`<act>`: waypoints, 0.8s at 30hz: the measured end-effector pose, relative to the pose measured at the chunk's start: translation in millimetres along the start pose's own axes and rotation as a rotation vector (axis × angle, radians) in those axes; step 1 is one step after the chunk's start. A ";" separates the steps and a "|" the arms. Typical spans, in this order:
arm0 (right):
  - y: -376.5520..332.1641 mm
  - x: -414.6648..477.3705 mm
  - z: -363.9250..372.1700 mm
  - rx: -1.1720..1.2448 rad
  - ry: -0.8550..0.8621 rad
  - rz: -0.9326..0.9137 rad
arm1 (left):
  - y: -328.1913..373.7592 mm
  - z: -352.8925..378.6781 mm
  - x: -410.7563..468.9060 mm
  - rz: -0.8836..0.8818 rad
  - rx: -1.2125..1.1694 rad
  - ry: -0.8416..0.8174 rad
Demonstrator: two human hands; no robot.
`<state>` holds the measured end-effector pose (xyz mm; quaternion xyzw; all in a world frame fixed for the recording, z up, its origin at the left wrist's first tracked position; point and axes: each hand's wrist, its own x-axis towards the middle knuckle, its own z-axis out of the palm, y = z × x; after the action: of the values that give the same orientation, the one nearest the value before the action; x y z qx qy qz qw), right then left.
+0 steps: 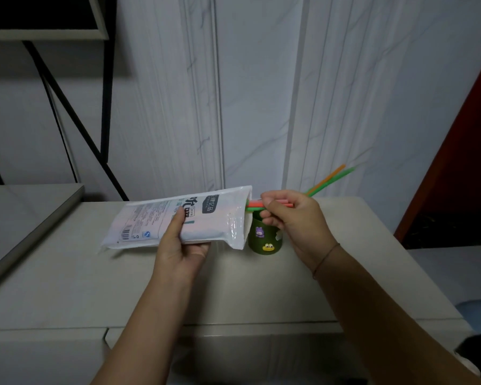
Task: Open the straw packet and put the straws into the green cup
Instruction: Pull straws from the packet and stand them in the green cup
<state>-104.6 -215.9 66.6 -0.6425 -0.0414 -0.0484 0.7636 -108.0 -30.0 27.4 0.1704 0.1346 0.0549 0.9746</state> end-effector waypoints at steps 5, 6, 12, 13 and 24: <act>-12.8 4.0 -10.3 -0.008 -0.003 -0.009 | 8.9 -1.2 2.9 0.011 0.017 0.106; -17.0 6.5 -15.6 0.028 0.014 -0.010 | 13.4 -2.5 4.6 0.019 0.015 0.125; -18.2 15.7 -25.9 0.435 -0.040 0.120 | 21.9 -7.8 7.5 0.007 0.031 0.163; -13.5 15.1 -20.4 0.484 -0.073 0.154 | 19.0 -7.1 7.2 0.000 0.044 0.165; 2.9 9.7 1.2 0.336 0.043 0.080 | 11.8 -1.4 4.2 -0.016 0.036 0.197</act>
<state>-94.5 -214.5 65.1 -0.5057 -0.0071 -0.0242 0.8623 -105.2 -17.8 29.2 0.1804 0.2322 0.0610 0.9538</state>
